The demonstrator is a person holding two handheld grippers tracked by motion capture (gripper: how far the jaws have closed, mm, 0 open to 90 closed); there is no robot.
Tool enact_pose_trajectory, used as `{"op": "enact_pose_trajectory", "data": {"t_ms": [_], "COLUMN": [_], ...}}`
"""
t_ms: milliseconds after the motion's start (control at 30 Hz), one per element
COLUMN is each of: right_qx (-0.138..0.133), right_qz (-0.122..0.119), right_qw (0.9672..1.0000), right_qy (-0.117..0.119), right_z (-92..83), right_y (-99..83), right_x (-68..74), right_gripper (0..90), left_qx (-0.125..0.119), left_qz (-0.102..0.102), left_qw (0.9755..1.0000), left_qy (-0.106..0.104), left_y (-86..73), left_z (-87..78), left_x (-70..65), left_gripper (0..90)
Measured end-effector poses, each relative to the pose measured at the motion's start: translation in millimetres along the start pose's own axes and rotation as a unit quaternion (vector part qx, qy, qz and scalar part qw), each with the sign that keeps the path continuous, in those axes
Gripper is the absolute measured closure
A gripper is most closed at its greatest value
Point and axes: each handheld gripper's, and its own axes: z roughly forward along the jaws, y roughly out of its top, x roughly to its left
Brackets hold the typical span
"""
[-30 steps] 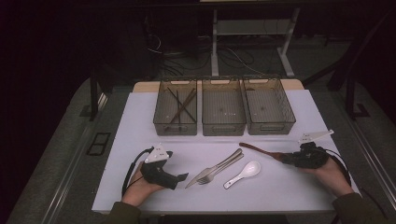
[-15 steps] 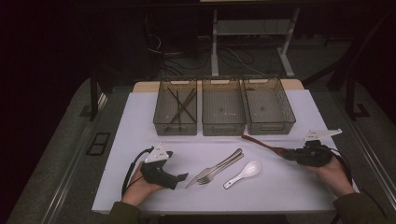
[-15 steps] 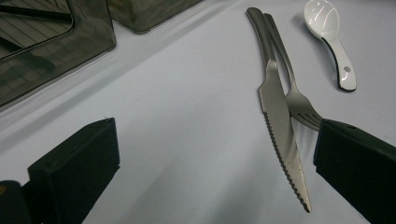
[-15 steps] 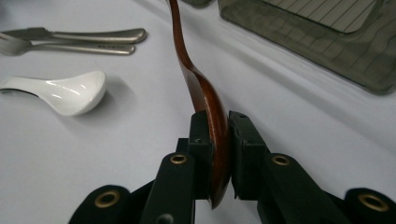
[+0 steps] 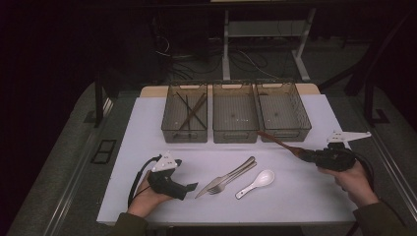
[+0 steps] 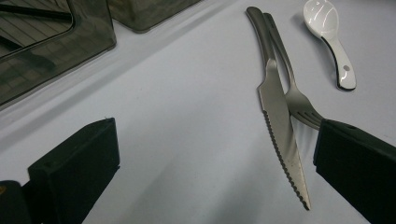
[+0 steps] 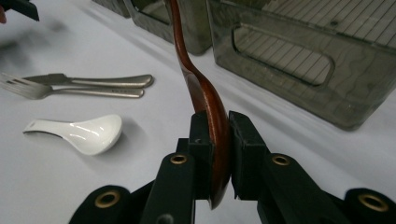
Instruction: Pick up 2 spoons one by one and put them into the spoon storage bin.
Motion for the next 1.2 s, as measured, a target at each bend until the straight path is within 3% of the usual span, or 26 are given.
{"op": "enact_pose_trajectory", "data": {"t_ms": [300,567,1200], "right_qx": [-0.024,-0.037,-0.023], "right_qz": [0.006,0.011,0.004], "right_qw": [0.9995,0.9987,0.998], "right_qy": [-0.018,-0.033,-0.059], "right_z": [-9.5,-6.5,36.5], "right_y": [17.1,35.1,80.1], "right_x": [2.8,2.3,14.6], "right_gripper": [79.9,79.9,79.9], "left_qx": [-0.003,-0.005,-0.009], "left_qz": [-0.002,-0.001,0.004], "left_qw": [1.0,1.0,0.9999], "left_qy": [-0.002,-0.003,-0.008], "left_y": [0.2,0.3,-0.8], "left_z": [0.6,0.6,0.8], "left_x": [-1.4,-0.2,0.9], "left_gripper": [0.0,0.0,0.0]}}
